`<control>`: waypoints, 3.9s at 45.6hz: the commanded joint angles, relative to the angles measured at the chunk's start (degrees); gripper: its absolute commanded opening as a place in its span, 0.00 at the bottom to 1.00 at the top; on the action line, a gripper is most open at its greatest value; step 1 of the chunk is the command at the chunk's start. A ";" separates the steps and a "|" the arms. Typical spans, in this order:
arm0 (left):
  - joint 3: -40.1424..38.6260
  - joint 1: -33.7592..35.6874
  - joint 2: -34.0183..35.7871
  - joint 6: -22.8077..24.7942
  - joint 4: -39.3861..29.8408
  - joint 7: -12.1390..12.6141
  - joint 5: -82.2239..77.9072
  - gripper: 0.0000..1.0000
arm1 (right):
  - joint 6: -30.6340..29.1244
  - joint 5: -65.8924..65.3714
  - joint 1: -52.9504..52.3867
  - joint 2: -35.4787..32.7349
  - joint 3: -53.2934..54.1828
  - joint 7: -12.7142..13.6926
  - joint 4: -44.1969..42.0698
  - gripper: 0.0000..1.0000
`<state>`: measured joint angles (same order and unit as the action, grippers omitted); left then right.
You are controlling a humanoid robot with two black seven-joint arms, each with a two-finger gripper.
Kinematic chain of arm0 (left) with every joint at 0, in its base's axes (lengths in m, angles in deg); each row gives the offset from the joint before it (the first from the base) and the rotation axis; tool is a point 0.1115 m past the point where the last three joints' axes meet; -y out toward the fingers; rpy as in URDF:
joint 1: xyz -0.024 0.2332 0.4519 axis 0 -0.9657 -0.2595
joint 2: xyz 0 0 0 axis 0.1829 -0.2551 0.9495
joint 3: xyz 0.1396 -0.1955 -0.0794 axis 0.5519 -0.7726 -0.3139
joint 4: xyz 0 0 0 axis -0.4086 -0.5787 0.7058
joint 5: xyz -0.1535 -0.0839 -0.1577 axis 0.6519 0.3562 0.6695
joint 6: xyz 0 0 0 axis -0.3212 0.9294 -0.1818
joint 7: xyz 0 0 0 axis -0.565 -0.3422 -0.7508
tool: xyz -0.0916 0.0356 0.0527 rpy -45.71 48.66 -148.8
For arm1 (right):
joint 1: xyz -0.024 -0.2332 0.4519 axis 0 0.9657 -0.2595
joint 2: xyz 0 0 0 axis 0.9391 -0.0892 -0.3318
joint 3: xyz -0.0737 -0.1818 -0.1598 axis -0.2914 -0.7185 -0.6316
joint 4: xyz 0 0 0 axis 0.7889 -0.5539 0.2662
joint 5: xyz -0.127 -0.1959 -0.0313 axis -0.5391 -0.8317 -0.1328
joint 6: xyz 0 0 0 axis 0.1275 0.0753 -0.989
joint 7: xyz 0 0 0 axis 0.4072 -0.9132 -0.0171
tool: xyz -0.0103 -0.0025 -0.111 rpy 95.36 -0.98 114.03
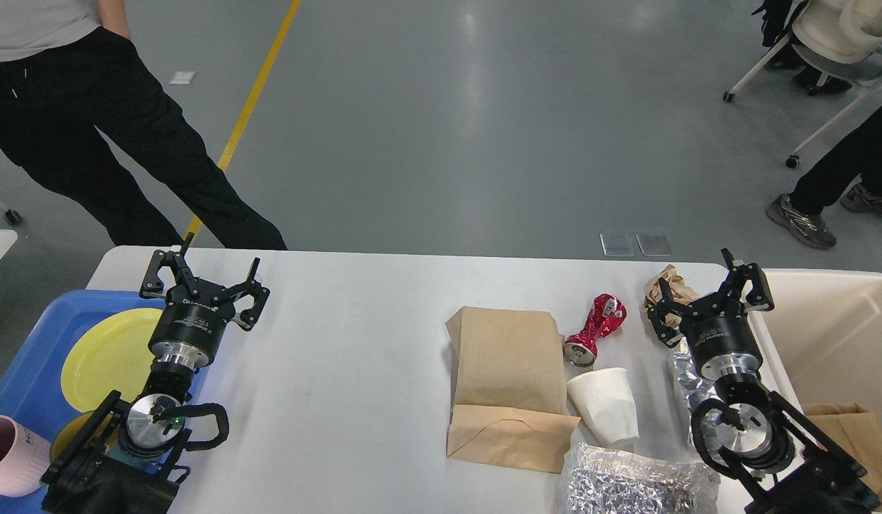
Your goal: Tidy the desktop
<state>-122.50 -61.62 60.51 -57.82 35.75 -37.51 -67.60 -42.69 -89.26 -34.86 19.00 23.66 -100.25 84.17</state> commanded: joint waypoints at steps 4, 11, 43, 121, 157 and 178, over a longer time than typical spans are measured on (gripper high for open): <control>-0.02 0.00 0.00 0.00 -0.08 -0.03 0.00 0.97 | 0.01 -0.03 0.00 0.00 0.00 0.07 0.00 1.00; 0.07 0.00 0.00 0.00 0.01 -0.03 0.00 0.97 | 0.01 0.24 -0.52 0.00 -0.27 0.51 -0.70 1.00; 0.07 0.00 0.00 0.00 0.01 -0.03 0.00 0.97 | -0.61 4.46 -0.88 -5.18 -0.18 0.51 -1.06 1.00; 0.07 0.00 0.00 0.00 -0.08 0.06 0.00 0.97 | -25.81 6.48 -82.43 -12.22 -131.82 4.98 2.02 1.00; 0.07 0.00 0.00 0.09 -0.08 0.06 0.00 0.97 | -33.39 19.49 -132.71 -8.35 -134.91 38.56 46.93 1.00; 0.16 0.00 0.09 0.17 -0.08 0.06 0.00 0.97 | -15.66 22.30 -111.37 -4.57 -125.26 38.30 42.36 1.00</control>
<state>-122.41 -61.62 60.58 -57.70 35.68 -37.46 -67.59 -67.40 -66.94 -155.24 13.90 -107.61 -62.01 127.32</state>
